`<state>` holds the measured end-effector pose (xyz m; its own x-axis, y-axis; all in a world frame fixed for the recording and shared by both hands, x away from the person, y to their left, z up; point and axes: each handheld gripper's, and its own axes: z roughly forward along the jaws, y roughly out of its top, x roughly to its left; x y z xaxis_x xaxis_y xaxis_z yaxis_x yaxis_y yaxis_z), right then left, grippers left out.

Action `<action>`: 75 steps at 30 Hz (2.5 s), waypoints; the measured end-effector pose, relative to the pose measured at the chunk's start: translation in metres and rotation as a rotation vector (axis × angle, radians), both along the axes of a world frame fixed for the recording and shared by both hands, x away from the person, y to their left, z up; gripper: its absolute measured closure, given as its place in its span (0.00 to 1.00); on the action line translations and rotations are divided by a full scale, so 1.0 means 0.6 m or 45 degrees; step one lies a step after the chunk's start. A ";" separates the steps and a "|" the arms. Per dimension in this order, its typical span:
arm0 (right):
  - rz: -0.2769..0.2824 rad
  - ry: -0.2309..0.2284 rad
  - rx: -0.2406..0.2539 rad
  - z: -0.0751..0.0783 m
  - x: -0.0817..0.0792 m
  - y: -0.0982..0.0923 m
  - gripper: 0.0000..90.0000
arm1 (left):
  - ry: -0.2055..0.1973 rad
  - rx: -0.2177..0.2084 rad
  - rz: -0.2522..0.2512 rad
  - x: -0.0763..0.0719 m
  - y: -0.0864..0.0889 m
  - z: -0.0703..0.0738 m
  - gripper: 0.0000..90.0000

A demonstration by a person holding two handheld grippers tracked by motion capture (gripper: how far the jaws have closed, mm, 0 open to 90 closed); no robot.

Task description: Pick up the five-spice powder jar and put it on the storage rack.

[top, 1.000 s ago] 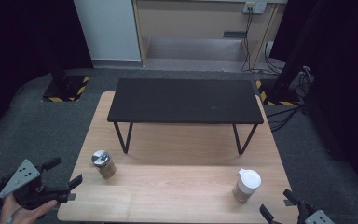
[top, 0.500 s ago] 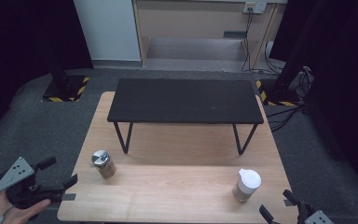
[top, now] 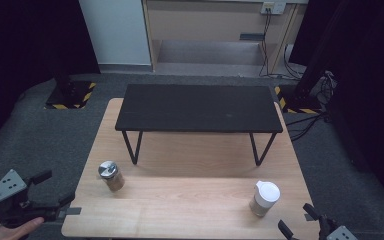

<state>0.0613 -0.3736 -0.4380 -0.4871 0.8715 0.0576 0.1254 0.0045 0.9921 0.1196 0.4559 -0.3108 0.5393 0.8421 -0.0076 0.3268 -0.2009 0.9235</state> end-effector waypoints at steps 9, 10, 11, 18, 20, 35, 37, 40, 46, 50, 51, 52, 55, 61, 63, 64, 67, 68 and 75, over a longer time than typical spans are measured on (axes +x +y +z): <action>0.006 0.000 0.000 0.000 0.001 -0.001 0.05 | 0.002 0.010 0.007 -0.010 0.009 0.007 0.00; 0.006 0.000 0.000 0.000 0.001 0.000 0.05 | 0.001 0.013 0.008 -0.011 0.010 0.008 0.00; 0.007 -0.002 -0.002 0.000 0.001 -0.001 0.05 | 0.001 0.013 0.008 -0.011 0.010 0.008 0.00; 0.007 0.000 0.000 0.000 0.001 -0.001 0.06 | 0.005 0.020 0.012 -0.014 0.012 0.010 0.00; 0.009 -0.001 -0.001 0.000 0.001 -0.001 0.06 | 0.010 0.018 0.012 -0.013 0.013 0.008 0.00; 0.011 0.001 0.000 0.000 0.001 -0.001 0.06 | 0.019 0.021 0.026 -0.007 0.015 0.003 0.00; 0.011 0.001 0.001 0.000 0.001 -0.001 0.06 | 0.025 0.021 0.026 -0.005 0.015 0.002 0.00; 0.011 -0.001 0.001 0.000 0.001 -0.001 0.06 | 0.030 0.028 0.025 0.000 0.013 0.002 0.00; 0.011 0.001 0.002 0.000 0.001 -0.001 0.06 | 0.039 0.031 0.023 0.011 0.009 0.000 0.00; 0.012 0.000 0.003 0.000 0.001 -0.001 0.06 | 0.046 0.032 0.022 0.018 0.007 -0.001 0.00; 0.012 0.000 0.002 0.000 0.001 -0.002 0.06 | 0.049 0.030 0.022 0.020 0.007 -0.002 0.00; 0.012 0.000 0.003 -0.001 0.001 -0.002 0.06 | 0.051 0.031 0.021 0.023 0.006 -0.004 0.00; 0.013 0.000 0.003 -0.001 0.002 -0.002 0.06 | 0.064 0.034 0.017 0.032 0.003 -0.008 0.01; 0.014 0.000 0.003 -0.001 0.002 -0.002 0.06 | 0.086 0.040 0.014 0.052 -0.004 -0.016 0.01; 0.015 0.000 0.004 -0.001 0.001 -0.002 0.06 | 0.094 0.038 0.014 0.059 -0.006 -0.020 0.01; 0.014 -0.001 0.005 -0.001 0.001 -0.002 0.06 | 0.097 0.042 0.012 0.063 -0.007 -0.021 0.01; 0.013 0.000 0.005 -0.001 0.001 -0.002 0.06 | 0.109 0.047 0.012 0.076 -0.012 -0.027 0.01; 0.014 0.000 0.004 -0.001 0.001 -0.002 0.06 | 0.118 0.062 0.010 0.085 -0.017 -0.030 0.01; 0.011 0.001 0.005 0.000 0.000 -0.002 0.06 | 0.153 0.108 0.002 0.122 -0.038 -0.047 0.02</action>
<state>0.0613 -0.3748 -0.4382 -0.4946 0.8669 0.0614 0.1263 0.0018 0.9920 0.1928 0.4331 -0.3390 0.5371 0.8435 -0.0007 0.4344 -0.2759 0.8574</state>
